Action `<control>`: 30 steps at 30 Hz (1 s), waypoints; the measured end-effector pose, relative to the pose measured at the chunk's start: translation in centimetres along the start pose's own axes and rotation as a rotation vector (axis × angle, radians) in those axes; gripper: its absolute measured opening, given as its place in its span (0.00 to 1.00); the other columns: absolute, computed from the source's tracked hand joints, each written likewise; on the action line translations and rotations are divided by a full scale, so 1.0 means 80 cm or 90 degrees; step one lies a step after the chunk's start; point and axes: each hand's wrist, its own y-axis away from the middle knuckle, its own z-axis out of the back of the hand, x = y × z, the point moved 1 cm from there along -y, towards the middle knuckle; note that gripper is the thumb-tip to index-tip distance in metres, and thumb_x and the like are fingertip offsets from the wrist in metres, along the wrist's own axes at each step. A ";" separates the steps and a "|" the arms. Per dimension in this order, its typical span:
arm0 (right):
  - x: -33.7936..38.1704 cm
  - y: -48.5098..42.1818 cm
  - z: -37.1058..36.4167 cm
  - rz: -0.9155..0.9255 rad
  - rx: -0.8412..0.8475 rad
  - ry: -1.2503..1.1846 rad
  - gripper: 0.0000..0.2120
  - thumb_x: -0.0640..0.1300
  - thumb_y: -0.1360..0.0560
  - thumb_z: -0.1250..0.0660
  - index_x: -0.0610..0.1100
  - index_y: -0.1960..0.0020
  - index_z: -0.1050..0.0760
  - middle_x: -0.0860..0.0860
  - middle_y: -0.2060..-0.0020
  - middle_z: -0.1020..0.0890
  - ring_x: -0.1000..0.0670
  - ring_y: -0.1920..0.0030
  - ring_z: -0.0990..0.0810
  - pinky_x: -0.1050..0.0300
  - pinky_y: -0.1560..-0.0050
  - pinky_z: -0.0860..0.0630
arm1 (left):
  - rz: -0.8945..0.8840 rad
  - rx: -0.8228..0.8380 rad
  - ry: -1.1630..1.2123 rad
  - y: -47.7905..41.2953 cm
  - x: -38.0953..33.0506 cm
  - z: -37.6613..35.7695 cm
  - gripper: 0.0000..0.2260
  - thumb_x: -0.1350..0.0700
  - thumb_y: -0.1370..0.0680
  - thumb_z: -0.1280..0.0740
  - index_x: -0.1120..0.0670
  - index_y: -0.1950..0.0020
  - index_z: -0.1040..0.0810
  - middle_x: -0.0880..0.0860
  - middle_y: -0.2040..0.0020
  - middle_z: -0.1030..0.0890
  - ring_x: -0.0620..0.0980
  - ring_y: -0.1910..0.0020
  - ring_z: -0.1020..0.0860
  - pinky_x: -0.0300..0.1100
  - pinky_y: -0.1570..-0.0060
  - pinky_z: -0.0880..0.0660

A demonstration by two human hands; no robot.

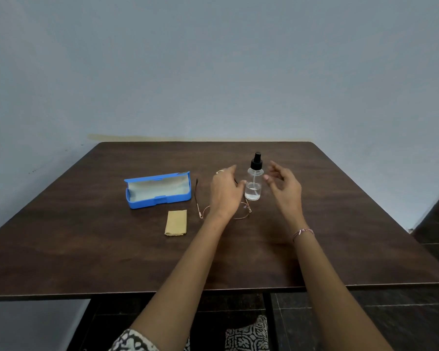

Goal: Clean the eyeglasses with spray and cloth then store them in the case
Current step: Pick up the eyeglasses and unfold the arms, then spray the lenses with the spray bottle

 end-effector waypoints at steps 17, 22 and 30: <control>-0.022 -0.009 0.006 -0.067 0.056 -0.155 0.22 0.40 0.23 0.34 0.45 0.30 0.33 0.52 0.46 0.19 0.64 0.51 0.21 0.66 0.46 0.25 | 0.021 0.071 0.249 -0.023 -0.019 -0.044 0.18 0.65 0.32 0.26 0.58 0.43 0.19 0.51 0.55 0.17 0.42 0.58 0.22 0.27 0.56 0.28; -0.014 -0.004 0.012 0.061 0.027 -0.060 0.35 0.50 0.24 0.34 0.61 0.25 0.51 0.51 0.45 0.22 0.55 0.52 0.19 0.66 0.54 0.24 | -0.035 0.114 0.230 -0.020 -0.031 -0.042 0.15 0.64 0.28 0.28 0.60 0.42 0.20 0.53 0.51 0.17 0.42 0.57 0.22 0.20 0.59 0.30; -0.011 -0.003 0.014 0.095 0.009 -0.013 0.34 0.53 0.26 0.32 0.65 0.28 0.47 0.50 0.41 0.23 0.56 0.53 0.19 0.56 0.50 0.21 | -0.009 0.142 0.183 -0.011 -0.034 -0.029 0.19 0.58 0.29 0.26 0.58 0.39 0.21 0.53 0.48 0.17 0.41 0.54 0.21 0.23 0.54 0.29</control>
